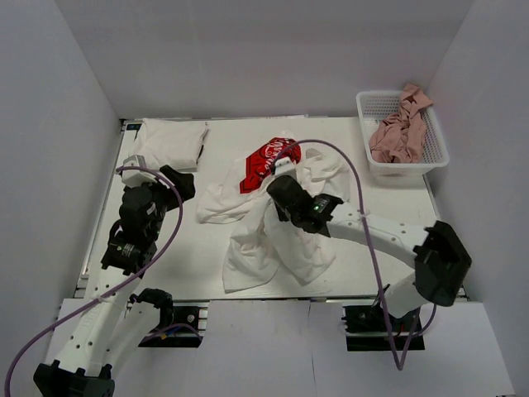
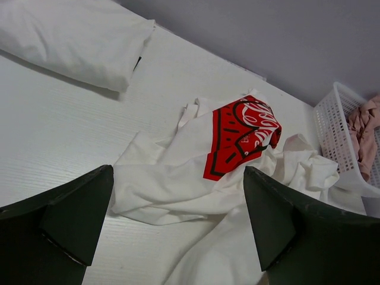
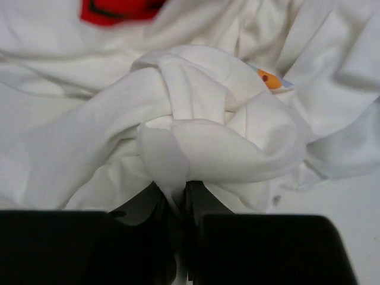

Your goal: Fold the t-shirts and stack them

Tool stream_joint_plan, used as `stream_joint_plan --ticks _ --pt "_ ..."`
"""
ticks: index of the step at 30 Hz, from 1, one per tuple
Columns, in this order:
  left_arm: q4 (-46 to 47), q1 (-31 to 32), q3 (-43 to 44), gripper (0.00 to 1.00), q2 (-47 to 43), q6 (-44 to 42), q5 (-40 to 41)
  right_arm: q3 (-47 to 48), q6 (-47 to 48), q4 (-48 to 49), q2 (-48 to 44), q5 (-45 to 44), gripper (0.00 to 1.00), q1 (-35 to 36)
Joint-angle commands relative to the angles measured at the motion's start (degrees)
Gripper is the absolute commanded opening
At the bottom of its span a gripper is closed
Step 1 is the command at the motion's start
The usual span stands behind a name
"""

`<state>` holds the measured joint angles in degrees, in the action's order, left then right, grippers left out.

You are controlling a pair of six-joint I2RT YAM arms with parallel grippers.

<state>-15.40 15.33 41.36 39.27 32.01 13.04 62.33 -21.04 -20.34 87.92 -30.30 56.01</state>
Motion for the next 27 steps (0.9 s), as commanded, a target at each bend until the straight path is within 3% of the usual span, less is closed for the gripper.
stream_joint_plan --ticks 1,7,11,14,22,25,27 --pt "-0.34 -0.22 -1.11 1.00 0.20 0.68 1.38 6.31 7.32 8.03 -7.32 -4.57 0.00 -1.25" --pt "-1.65 -0.22 -0.58 1.00 2.66 1.21 2.43 15.44 13.46 13.91 -10.48 -8.98 0.00 -9.93" --pt "-2.27 -0.22 -0.58 1.00 4.23 1.74 3.13 24.90 19.06 17.61 -8.39 -7.76 0.00 -20.55" --pt "-2.27 -0.22 -0.58 1.00 4.86 1.74 3.66 30.47 23.64 17.79 -5.31 -7.93 0.00 -24.62" --pt "0.97 -0.22 -1.11 1.00 7.84 -0.01 3.14 64.71 29.56 13.23 15.65 -2.22 0.00 -44.47" --pt "3.87 -0.22 -2.33 1.00 7.84 -1.95 -0.10 73.08 31.32 14.17 21.91 -1.60 0.00 -49.13" --pt "4.67 -0.22 -2.86 1.00 7.84 -2.48 -0.65 71.37 31.67 16.20 22.56 0.14 0.00 -51.69"
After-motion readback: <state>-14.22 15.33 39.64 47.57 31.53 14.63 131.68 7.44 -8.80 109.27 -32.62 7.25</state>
